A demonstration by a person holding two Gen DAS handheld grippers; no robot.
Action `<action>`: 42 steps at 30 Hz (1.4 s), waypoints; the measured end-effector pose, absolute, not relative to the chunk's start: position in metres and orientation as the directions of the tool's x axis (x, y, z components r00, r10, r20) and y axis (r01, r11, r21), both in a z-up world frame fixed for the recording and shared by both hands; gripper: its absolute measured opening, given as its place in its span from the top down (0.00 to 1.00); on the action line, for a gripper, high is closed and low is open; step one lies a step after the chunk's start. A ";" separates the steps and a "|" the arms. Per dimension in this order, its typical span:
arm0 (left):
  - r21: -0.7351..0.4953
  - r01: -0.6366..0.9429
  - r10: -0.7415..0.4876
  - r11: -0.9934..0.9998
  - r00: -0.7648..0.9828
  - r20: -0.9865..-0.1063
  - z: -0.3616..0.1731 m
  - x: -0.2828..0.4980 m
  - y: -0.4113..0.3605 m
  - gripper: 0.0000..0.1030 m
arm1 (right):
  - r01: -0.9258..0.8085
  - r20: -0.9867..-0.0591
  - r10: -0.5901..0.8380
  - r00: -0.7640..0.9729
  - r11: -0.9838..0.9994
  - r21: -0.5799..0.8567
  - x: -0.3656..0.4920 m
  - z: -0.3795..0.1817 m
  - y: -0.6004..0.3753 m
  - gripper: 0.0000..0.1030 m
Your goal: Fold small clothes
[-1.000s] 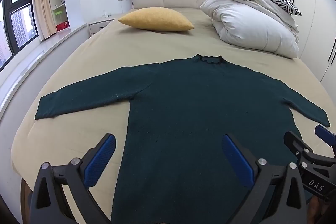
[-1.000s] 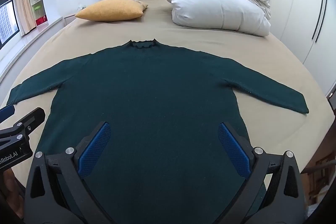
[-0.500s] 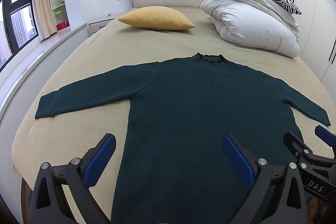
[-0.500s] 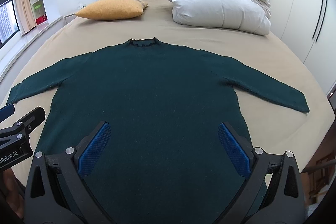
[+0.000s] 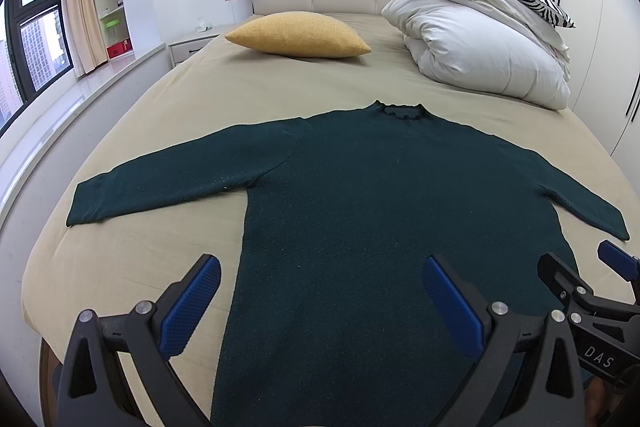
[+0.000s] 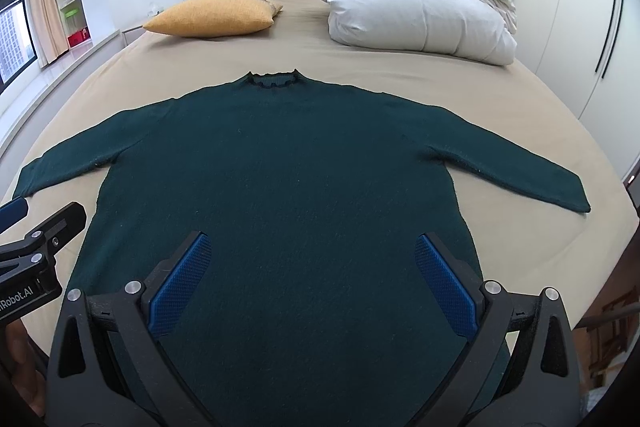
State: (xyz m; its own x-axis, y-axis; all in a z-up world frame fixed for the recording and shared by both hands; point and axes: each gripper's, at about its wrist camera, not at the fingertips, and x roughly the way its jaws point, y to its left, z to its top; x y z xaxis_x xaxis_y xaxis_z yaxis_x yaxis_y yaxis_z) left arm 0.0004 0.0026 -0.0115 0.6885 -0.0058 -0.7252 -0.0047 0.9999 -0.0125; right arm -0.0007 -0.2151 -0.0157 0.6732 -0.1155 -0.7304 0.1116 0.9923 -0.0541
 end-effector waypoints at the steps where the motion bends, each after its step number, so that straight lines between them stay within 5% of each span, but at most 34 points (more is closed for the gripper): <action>1: -0.012 -0.006 -0.005 1.000 0.688 -0.725 -0.011 0.001 0.002 0.00 | 0.111 -0.731 -0.115 0.673 0.992 -0.054 -0.001 -0.016 -0.215 0.00; 42: -0.014 -0.006 -0.006 1.000 0.686 -0.727 -0.011 0.001 0.003 0.00 | 0.106 -0.740 -0.109 0.664 0.993 -0.051 -0.003 -0.019 -0.212 0.00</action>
State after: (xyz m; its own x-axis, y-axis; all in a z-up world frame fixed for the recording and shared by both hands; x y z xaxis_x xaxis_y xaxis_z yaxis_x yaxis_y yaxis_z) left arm 0.0011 0.0027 -0.0114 0.6861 -0.0061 -0.7275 -0.0059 0.9999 -0.0139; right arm -0.0033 -0.2121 -0.0194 0.6640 -0.1088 -0.7398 0.1059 0.9931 -0.0510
